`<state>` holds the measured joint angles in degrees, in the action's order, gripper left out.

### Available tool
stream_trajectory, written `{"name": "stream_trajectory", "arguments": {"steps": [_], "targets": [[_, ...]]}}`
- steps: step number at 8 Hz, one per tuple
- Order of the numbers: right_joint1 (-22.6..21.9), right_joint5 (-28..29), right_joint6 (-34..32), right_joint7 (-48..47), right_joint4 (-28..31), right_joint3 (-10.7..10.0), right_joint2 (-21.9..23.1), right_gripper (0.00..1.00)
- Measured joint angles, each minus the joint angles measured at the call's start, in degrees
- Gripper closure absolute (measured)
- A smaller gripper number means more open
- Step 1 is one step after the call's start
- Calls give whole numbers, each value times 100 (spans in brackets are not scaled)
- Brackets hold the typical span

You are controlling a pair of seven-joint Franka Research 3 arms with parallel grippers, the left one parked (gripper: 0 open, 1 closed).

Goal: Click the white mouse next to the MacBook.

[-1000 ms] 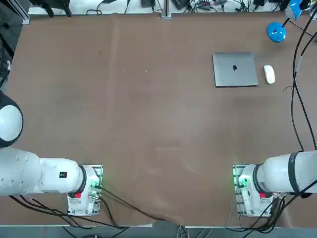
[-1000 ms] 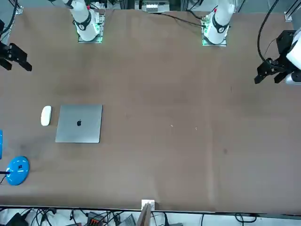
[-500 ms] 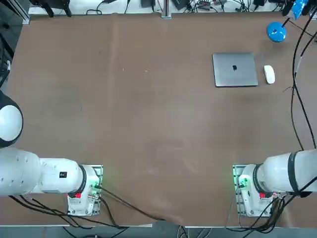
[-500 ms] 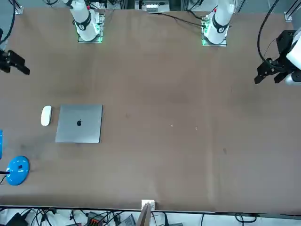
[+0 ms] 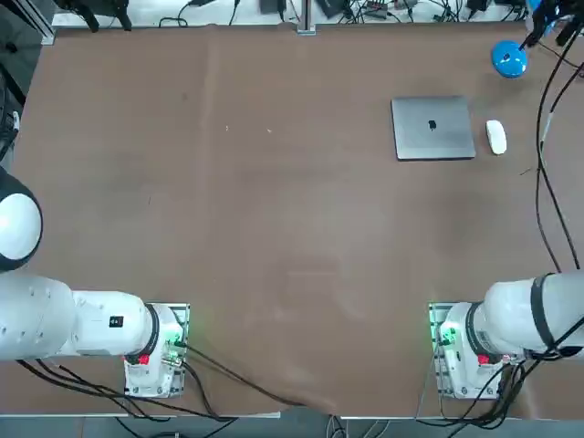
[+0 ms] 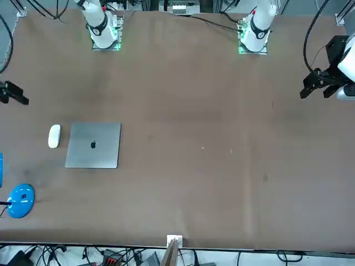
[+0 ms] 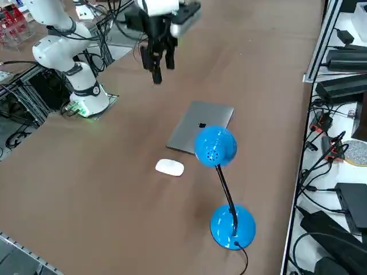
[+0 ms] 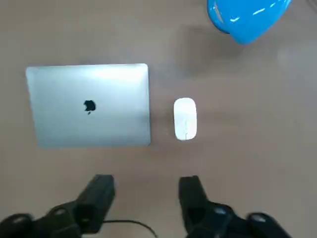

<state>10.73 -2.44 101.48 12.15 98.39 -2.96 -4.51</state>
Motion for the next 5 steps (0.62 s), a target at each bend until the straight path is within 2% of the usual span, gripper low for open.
{"name": "stream_trajectory", "arguments": {"steps": [1,2,4,5], "targets": [[121,0,371,211,286,-2,-45,44],[238,-1,730,445,573,-4,-79,46],[367,-1,1385,640,1145,-4,-151,80],[369,-1,1637,651,1393,-1,-190,83]]}}
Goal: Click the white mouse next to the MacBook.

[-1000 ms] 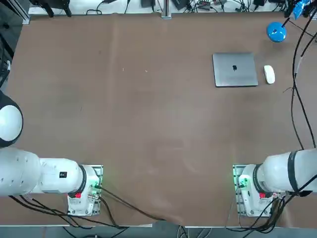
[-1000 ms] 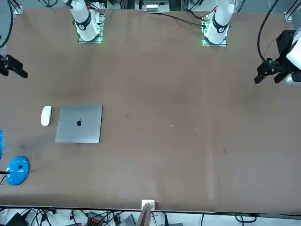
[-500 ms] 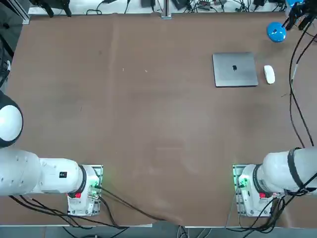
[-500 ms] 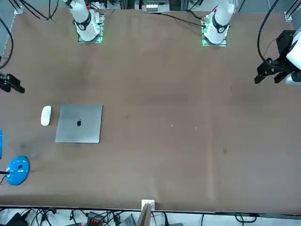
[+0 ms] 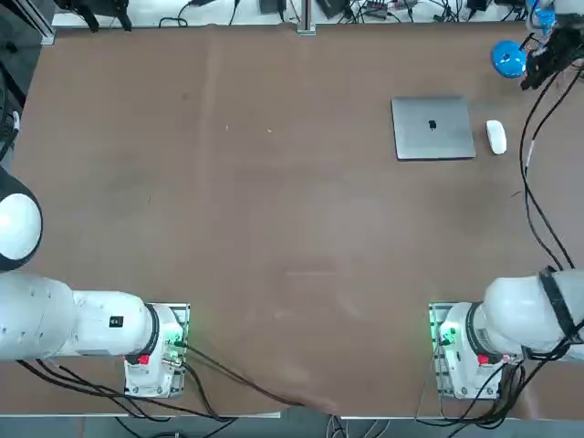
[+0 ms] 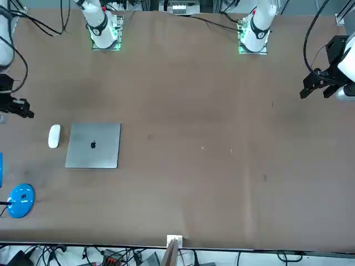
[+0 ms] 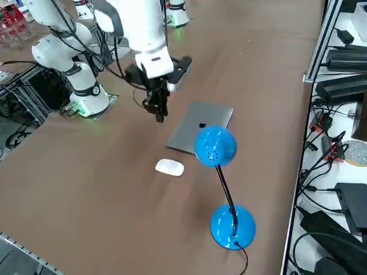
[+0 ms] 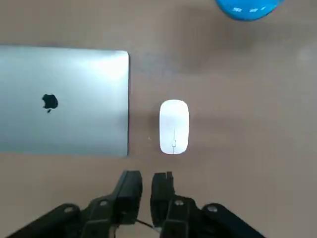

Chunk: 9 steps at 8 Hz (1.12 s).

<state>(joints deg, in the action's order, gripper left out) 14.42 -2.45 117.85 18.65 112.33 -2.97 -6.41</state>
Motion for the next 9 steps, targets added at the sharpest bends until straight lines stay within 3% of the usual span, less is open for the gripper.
{"name": "stream_trajectory", "arguments": {"steps": [2,5,9], "targets": [[-1,0,327,1,392,14,-81,98],[2,0,815,12,742,15,-229,99],[102,-2,2130,29,1293,13,-686,99]]}}
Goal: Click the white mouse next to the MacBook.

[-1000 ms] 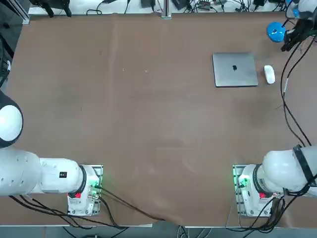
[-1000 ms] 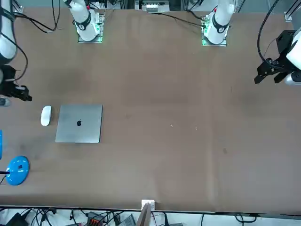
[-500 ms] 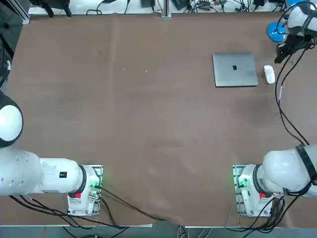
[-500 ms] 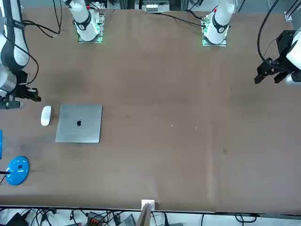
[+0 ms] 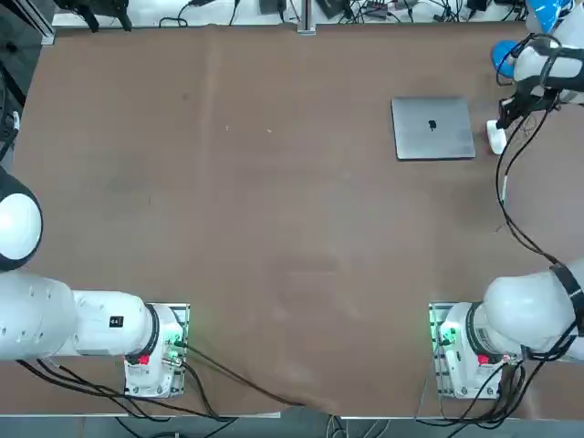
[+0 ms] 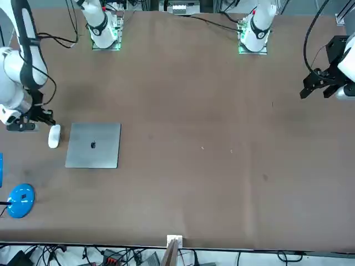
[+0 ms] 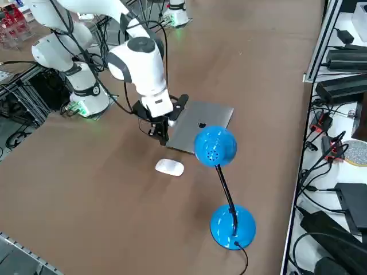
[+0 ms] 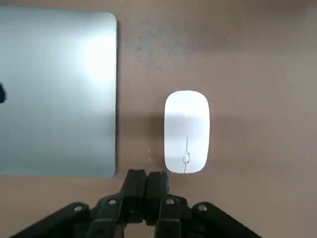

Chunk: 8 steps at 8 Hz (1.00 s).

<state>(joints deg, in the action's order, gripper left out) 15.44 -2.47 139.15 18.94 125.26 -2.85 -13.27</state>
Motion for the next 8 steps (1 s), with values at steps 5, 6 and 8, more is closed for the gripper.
{"name": "stream_trajectory", "arguments": {"steps": [5,6,8], "targets": [[118,0,559,9,15,-3,-562,99],[125,0,575,9,15,-3,-622,99],[187,0,597,9,15,-4,-707,99]]}}
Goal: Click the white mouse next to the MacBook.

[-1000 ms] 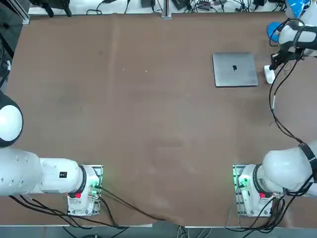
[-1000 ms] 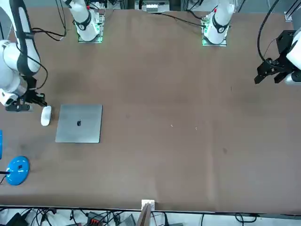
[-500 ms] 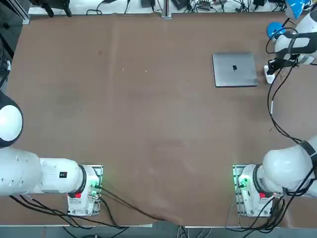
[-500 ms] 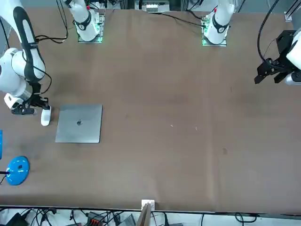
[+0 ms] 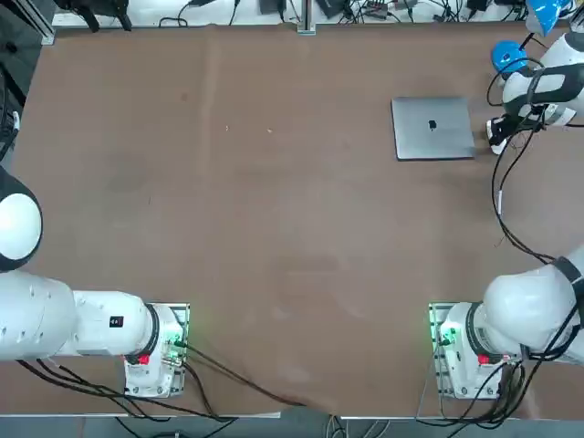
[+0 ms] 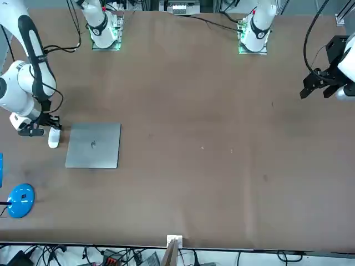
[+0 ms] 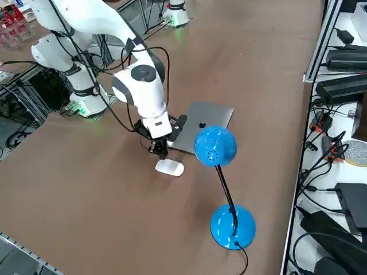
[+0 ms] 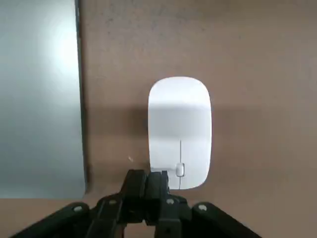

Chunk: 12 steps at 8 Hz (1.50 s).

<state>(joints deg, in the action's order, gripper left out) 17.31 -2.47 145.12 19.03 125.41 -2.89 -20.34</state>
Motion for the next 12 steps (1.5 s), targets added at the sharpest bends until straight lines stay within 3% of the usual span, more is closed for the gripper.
{"name": "stream_trajectory", "arguments": {"steps": [8,10,12], "targets": [[35,0,159,0,-6,2,-111,98],[31,0,-33,0,-141,38,-63,87],[20,2,-894,-2,-590,80,286,56]]}}
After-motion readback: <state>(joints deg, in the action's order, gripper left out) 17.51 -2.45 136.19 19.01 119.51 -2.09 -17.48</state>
